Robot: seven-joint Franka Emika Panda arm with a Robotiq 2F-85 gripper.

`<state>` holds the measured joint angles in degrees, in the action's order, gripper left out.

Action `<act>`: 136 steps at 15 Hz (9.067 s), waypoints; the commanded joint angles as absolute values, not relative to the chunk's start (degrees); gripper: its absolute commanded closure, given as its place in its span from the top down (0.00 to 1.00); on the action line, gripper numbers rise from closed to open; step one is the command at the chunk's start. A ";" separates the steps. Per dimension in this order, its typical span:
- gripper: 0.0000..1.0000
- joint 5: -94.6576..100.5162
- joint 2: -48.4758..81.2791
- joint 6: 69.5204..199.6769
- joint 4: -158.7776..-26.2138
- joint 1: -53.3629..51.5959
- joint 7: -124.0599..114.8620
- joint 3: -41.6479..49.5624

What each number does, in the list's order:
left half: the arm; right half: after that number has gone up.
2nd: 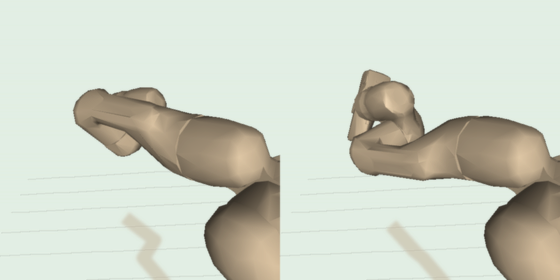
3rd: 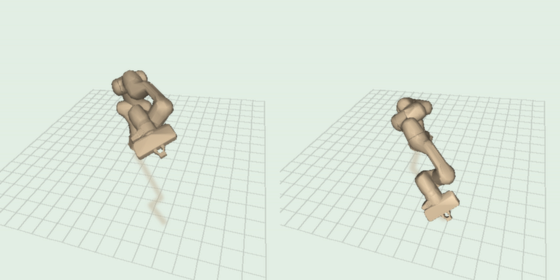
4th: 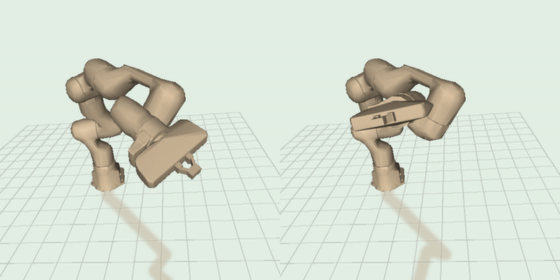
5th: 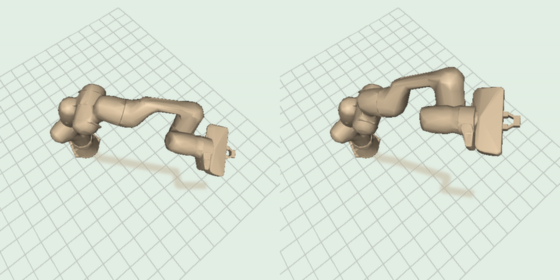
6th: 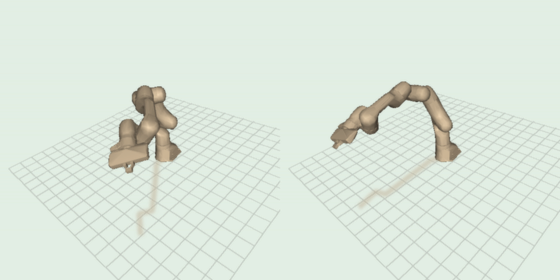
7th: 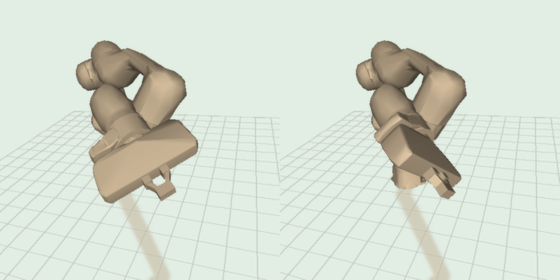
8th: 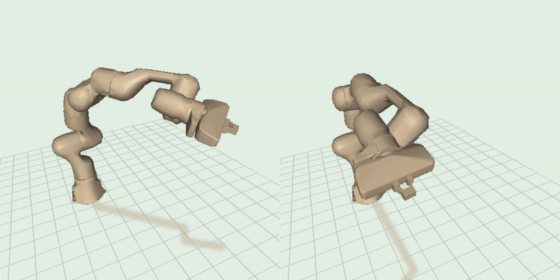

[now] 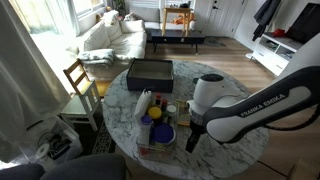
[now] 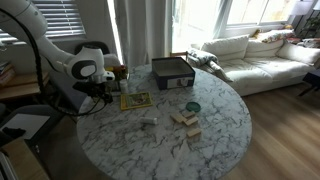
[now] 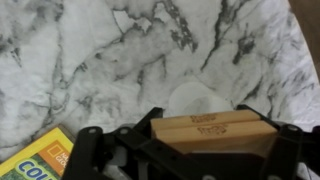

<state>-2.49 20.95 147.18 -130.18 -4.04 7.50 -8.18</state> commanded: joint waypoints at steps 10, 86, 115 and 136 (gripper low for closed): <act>0.54 -2.18 22.42 146.93 -131.76 -1.97 8.66 -6.24; 1.00 -0.02 11.45 128.72 -125.67 -3.98 0.36 -4.97; 0.51 0.09 25.46 128.96 -118.36 -2.19 1.18 -2.76; 0.05 -0.40 25.58 127.46 -117.53 -1.17 0.80 -2.04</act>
